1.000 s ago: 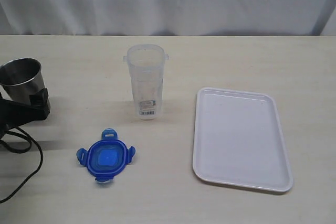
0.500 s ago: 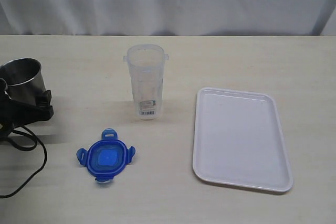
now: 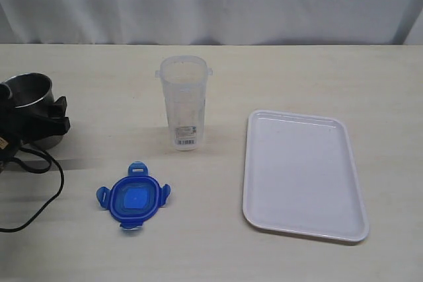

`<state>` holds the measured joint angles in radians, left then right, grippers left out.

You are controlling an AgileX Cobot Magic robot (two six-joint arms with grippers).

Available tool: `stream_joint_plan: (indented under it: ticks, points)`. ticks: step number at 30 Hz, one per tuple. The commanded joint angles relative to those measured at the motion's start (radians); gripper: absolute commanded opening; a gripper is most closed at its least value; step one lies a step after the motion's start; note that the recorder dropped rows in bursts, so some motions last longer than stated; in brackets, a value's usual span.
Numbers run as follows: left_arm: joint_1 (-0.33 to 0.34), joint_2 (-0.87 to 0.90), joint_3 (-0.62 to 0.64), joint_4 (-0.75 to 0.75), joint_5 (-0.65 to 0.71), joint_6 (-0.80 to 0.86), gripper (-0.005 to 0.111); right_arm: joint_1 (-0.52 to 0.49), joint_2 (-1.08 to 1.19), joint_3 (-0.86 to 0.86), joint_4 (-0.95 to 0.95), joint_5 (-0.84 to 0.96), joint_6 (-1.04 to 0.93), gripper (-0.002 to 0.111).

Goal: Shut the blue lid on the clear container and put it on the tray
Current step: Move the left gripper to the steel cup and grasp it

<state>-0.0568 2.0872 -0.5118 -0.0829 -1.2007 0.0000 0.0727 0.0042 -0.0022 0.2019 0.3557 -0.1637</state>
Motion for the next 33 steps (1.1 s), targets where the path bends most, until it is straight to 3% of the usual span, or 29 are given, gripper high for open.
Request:
stream_joint_plan:
  ticks: [1,26,29,33]
  points:
    - [-0.001,0.001,-0.004,0.029,-0.020,0.000,0.105,-0.006,-0.004,0.002,-0.008,0.002,-0.005,0.005]
    - [-0.001,0.001,-0.004,0.043,-0.020,0.000,0.105,-0.006,-0.004,0.002,-0.008,0.002,-0.005,0.005]
    - [-0.001,0.001,-0.004,0.043,-0.020,0.000,0.097,-0.006,-0.004,0.002,-0.008,0.002,-0.005,0.005]
    - [-0.001,0.001,-0.004,0.044,-0.020,0.000,0.068,-0.006,-0.004,0.002,-0.008,0.002,-0.005,0.005]
